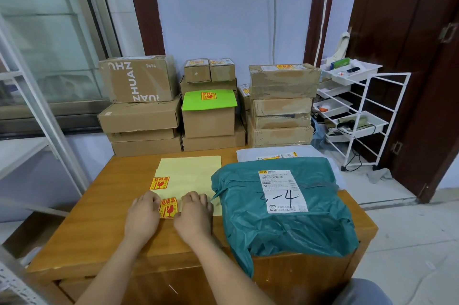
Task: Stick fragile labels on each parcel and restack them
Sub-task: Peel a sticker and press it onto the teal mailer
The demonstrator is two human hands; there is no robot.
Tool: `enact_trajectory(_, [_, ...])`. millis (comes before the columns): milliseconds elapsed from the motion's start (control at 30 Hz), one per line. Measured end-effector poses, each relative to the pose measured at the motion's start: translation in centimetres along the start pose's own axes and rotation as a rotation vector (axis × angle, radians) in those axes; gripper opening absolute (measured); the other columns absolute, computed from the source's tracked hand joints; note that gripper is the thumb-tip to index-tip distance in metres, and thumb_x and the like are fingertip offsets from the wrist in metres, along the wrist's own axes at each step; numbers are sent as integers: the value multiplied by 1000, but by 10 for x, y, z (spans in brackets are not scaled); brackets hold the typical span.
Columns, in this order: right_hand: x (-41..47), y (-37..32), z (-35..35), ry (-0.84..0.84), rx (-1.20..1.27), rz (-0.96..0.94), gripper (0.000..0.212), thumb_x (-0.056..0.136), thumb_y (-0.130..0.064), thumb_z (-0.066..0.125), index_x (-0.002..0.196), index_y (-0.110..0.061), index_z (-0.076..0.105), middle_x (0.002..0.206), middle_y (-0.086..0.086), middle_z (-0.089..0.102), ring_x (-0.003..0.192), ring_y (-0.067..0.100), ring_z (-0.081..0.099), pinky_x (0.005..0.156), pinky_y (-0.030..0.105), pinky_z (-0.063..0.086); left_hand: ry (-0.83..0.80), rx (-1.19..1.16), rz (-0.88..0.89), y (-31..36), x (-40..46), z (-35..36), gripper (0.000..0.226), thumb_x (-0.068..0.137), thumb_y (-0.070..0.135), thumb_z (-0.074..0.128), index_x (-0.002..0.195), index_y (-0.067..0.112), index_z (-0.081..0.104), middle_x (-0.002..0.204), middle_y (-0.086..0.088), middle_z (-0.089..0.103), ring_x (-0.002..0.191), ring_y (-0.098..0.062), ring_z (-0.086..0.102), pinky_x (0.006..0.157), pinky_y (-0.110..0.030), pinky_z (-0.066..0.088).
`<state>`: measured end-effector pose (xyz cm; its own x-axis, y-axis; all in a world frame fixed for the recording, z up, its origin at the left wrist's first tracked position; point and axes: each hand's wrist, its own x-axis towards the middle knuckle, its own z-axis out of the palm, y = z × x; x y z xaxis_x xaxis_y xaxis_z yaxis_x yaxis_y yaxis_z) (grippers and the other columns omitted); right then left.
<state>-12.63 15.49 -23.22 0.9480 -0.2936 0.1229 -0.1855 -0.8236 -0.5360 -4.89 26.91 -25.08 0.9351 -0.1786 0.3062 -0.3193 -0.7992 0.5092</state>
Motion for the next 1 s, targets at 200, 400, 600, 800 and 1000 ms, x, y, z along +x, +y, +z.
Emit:
enact_trajectory(200, [0, 0, 0, -4, 4, 4, 44, 95, -23, 46, 138, -11, 45, 139, 4, 42, 128, 24, 33, 109, 40, 27, -18, -34, -48, -2, 1, 0, 13, 98, 10, 39, 93, 10, 51, 100, -15, 63, 86, -24, 45, 64, -34, 33])
enact_trajectory(400, [0, 0, 0, -8, -8, 1, 45, 95, -23, 46, 138, -11, 44, 140, 4, 42, 128, 24, 33, 109, 40, 27, 13, -135, -132, 2, -1, -4, 12, 100, 13, 37, 95, 9, 48, 92, -14, 60, 77, -31, 50, 58, -36, 31])
enact_trajectory(600, [0, 1, -1, -10, 0, -1, 45, 95, -22, 46, 139, -11, 44, 141, 4, 41, 128, 24, 32, 108, 39, 27, 22, -215, -140, 7, -5, -9, 12, 101, 13, 38, 96, 7, 46, 91, -10, 57, 79, -30, 50, 62, -36, 33])
enact_trajectory(800, [-2, 1, -2, 7, 31, -5, 44, 94, -19, 46, 137, -13, 46, 139, 3, 43, 128, 23, 33, 109, 37, 25, 38, -391, -120, 14, -10, -14, 12, 99, 12, 42, 96, 3, 50, 91, -9, 59, 74, -20, 50, 56, -29, 37])
enact_trajectory(1000, [-4, 2, -3, 61, 136, 6, 37, 96, -25, 43, 131, -16, 51, 133, 0, 47, 125, 18, 37, 108, 35, 26, 58, -464, -76, 12, -12, -16, 7, 98, 9, 47, 96, 5, 51, 91, -7, 60, 77, -21, 54, 60, -28, 40])
